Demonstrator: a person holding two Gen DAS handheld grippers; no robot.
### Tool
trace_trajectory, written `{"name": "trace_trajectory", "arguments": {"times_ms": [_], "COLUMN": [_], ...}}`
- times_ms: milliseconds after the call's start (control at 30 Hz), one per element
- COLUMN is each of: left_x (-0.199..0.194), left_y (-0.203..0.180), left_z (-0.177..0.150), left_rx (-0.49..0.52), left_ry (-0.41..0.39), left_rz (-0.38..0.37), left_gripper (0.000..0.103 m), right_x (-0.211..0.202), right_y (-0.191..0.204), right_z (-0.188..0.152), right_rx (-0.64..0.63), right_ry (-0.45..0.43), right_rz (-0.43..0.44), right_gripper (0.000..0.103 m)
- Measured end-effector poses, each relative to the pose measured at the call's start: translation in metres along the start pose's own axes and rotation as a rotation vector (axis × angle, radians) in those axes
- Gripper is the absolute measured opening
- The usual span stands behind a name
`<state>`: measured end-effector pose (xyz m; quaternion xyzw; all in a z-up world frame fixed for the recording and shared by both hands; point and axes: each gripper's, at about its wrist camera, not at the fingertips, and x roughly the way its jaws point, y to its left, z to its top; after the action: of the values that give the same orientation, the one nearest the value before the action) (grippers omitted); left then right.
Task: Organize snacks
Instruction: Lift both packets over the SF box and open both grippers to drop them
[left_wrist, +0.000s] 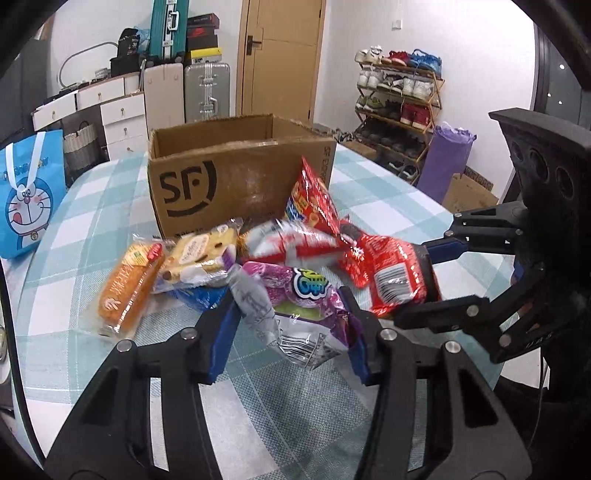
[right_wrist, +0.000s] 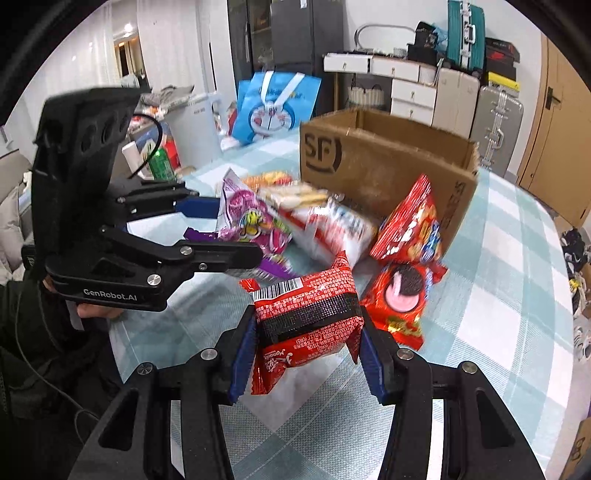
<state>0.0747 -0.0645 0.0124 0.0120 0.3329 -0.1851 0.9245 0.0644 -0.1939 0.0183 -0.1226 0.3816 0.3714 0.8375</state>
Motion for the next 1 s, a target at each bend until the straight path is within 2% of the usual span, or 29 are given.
{"name": "trace_trajectory", "arguments": {"times_ms": [100, 200, 333, 467, 833, 1000], "left_x": [-0.009, -0.016, -0.007, -0.004, -0.022, -0.035], "left_y": [0.003, 0.004, 0.003, 0.001, 0.003, 0.006], "left_z": [0.002, 0.003, -0.001, -0.003, 0.005, 0.011], "left_rx": [-0.004, -0.005, 0.01, 0.02, -0.004, -0.019], "left_ry": [-0.024, -0.035, 0.012, 0.01, -0.066, -0.102], "left_rz": [0.003, 0.004, 0.021, 0.02, 0.011, 0.03], "left_gripper": [0.043, 0.041, 0.041, 0.04, 0.038, 0.039], "right_x": [-0.008, -0.01, -0.006, -0.005, -0.016, -0.022], "right_y": [-0.003, -0.005, -0.005, -0.004, -0.009, -0.013], "right_z": [0.003, 0.005, 0.003, 0.002, 0.006, 0.012], "right_rx": [0.012, 0.021, 0.02, 0.017, 0.046, 0.084], "right_ry": [-0.029, -0.04, -0.022, -0.018, -0.077, -0.124], "right_rz": [-0.006, -0.012, -0.015, -0.011, -0.026, -0.045], "right_gripper": [0.051, 0.051, 0.051, 0.051, 0.051, 0.051]}}
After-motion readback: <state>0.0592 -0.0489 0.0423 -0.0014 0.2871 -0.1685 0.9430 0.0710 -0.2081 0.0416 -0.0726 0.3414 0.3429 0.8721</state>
